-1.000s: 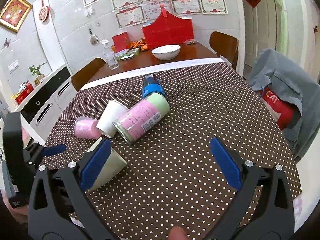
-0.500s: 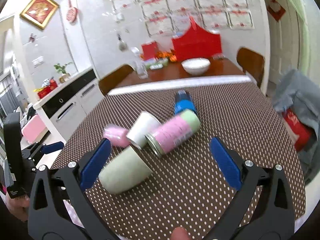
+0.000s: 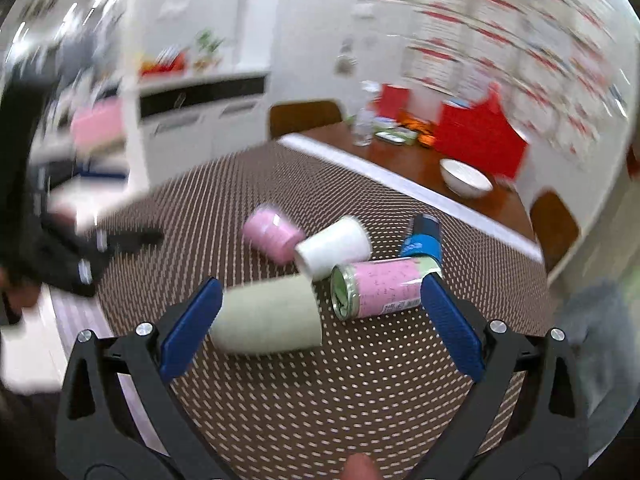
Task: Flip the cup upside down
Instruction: 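Grasp the pale green cup with the right gripper while the left gripper releases it, then rotate the pale green cup with the right gripper so its rim faces down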
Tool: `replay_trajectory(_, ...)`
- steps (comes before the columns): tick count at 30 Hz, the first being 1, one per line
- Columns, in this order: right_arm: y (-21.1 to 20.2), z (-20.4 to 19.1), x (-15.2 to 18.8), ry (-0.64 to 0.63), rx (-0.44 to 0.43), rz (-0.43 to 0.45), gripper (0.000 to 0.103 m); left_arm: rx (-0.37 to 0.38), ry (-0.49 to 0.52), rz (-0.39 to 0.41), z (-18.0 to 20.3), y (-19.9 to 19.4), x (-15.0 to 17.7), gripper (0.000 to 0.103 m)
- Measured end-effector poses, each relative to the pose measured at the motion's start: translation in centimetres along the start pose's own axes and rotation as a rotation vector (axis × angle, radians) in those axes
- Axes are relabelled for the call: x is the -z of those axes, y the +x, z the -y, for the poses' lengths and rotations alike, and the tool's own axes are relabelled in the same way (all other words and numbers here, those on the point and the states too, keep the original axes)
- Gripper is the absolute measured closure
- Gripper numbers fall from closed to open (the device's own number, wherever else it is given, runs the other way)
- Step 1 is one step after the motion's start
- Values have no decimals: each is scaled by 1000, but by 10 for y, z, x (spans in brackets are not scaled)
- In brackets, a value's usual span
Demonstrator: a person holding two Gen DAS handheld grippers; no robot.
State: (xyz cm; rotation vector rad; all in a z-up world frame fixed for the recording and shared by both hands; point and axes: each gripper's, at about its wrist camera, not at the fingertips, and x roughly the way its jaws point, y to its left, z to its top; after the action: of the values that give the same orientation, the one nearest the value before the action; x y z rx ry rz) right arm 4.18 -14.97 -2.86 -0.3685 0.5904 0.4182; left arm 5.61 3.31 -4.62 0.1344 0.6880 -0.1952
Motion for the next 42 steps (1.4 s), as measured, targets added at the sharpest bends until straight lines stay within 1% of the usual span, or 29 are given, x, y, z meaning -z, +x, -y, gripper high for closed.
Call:
replay_trajectory(3,12,-13,2,-155,-56,-42,6,-7,-25,-12,-8,1,4,6)
replay_trajectory(5,20,-18,4,-231,-85,-74,6,-15,-36,-20,-13,2,8,6)
replay_trajectory(8,32,-23,5,-352,-136,-110,6,-30,-33,-41,-17,4,14,6)
replay_trajectory(10,39,-28,5,-416,-154,-131,6,-40,-34,-55,-19,6,17,6)
replay_trajectory(13,48,-39,7,-553,-187,-159,6,-46,-31,-80,-22,12,21,6)
replay_trajectory(17,57,-55,11,-735,-215,-186,6,-49,-28,-113,-23,21,26,6)
replay_trajectory(21,70,-71,19,-923,-227,-220,9,-51,-23,-135,-24,29,30,6)
replay_trajectory(22,75,-77,23,-987,-228,-234,10,-52,-24,-139,-24,31,31,6)
replay_trajectory(25,86,-84,27,-1106,-242,-255,10,-59,-34,-161,-27,38,33,6)
replay_trajectory(30,103,-96,30,-1242,-285,-287,11,-67,-40,-192,-31,49,36,6)
replay_trajectory(32,112,-101,34,-1297,-299,-324,13,-71,-42,-203,-33,53,36,6)
replay_trajectory(34,120,-104,39,-1330,-316,-364,17,-72,-46,-211,-34,56,36,6)
replay_trajectory(35,124,-105,41,-1343,-318,-390,20,-74,-47,-217,-35,58,36,6)
replay_trajectory(36,129,-105,43,-1357,-308,-403,23,-76,-49,-221,-36,60,36,6)
replay_trajectory(37,132,-106,46,-1371,-293,-404,23,-76,-50,-224,-36,61,36,6)
replay_trajectory(39,135,-104,44,-1346,-290,-419,27,-70,-52,-229,-36,63,37,6)
replay_trajectory(42,136,-97,38,-1265,-305,-435,27,-64,-49,-230,-35,63,38,6)
